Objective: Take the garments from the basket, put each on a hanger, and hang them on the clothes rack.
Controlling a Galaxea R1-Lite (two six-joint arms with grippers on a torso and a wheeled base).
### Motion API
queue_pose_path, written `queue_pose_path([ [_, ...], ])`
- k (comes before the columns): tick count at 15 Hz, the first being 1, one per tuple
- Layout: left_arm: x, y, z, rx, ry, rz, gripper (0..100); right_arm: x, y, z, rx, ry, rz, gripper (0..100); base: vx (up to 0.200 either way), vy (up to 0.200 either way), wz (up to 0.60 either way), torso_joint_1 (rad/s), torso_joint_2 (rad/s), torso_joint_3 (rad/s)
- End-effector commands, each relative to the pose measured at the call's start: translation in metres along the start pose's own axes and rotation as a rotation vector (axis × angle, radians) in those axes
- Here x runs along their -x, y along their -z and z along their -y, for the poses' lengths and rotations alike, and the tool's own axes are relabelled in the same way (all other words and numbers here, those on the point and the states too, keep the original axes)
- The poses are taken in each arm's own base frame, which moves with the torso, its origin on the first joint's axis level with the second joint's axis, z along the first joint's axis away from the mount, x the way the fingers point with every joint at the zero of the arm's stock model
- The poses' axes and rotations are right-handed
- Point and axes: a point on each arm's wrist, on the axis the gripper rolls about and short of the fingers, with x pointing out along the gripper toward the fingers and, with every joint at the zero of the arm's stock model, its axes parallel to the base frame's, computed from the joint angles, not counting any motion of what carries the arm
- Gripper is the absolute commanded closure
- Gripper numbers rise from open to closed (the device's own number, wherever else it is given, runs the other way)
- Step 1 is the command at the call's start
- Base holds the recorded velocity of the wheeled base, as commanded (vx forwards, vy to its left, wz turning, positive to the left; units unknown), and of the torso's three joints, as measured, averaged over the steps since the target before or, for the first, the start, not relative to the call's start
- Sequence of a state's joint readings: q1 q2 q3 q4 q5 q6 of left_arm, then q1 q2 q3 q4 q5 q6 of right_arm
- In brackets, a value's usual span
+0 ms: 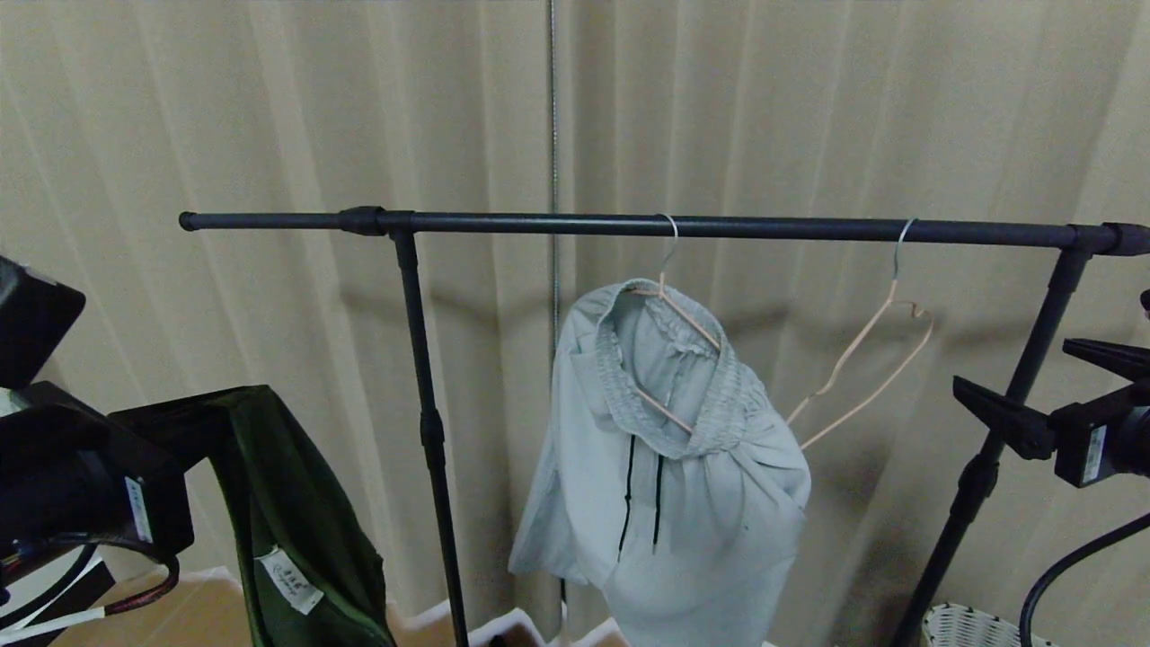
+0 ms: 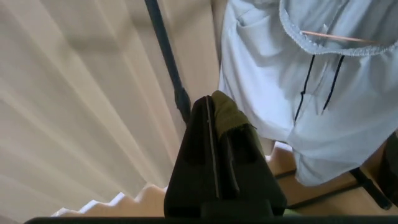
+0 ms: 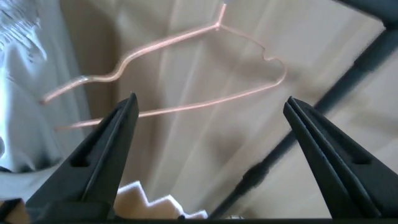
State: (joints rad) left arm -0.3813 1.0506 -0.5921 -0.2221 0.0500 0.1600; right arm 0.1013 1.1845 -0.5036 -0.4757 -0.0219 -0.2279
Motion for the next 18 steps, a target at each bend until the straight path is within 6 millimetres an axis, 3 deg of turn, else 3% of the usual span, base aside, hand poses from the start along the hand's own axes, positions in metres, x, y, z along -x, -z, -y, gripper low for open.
queue_pose_path([
  [1, -0.002, -0.002, -0.002, 0.004, -0.012, 0.0, 100, -0.009, -0.002, -0.001, 0.003, -0.011, -0.012, 0, 0.0, 0.0, 0.0, 0.0, 0.0, 0.0],
  [7, -0.017, 0.012, -0.017, 0.07, -0.111, -0.104, 100, -0.053, -0.013, -0.043, -0.088, -0.119, -0.074, 0, 0.0, 0.0, 0.0, 0.0, 0.0, 0.0],
  [10, -0.025, 0.014, -0.021, 0.172, -0.066, -0.083, 100, -0.061, -0.011, -0.047, -0.135, -0.129, -0.083, 0, 0.0, 0.0, 0.0, 0.0, 0.0, 0.0],
  [12, -0.035, 0.009, -0.024, 0.169, -0.042, -0.033, 100, -0.069, -0.008, -0.049, -0.17, -0.124, -0.087, 0, 0.0, 0.0, 0.0, 0.0, 0.0, 0.0],
  [14, -0.043, 0.016, -0.023, 0.168, -0.033, -0.063, 100, -0.08, -0.004, -0.05, -0.169, -0.097, -0.11, 0, 0.0, 0.0, 0.0, 0.0, 0.0, 0.0],
  [18, -0.044, 0.014, -0.015, 0.155, 0.008, -0.04, 100, -0.1, 0.001, -0.053, -0.152, -0.007, -0.162, 0, 0.0, 0.0, 0.0, 0.0, 0.0, 0.0],
])
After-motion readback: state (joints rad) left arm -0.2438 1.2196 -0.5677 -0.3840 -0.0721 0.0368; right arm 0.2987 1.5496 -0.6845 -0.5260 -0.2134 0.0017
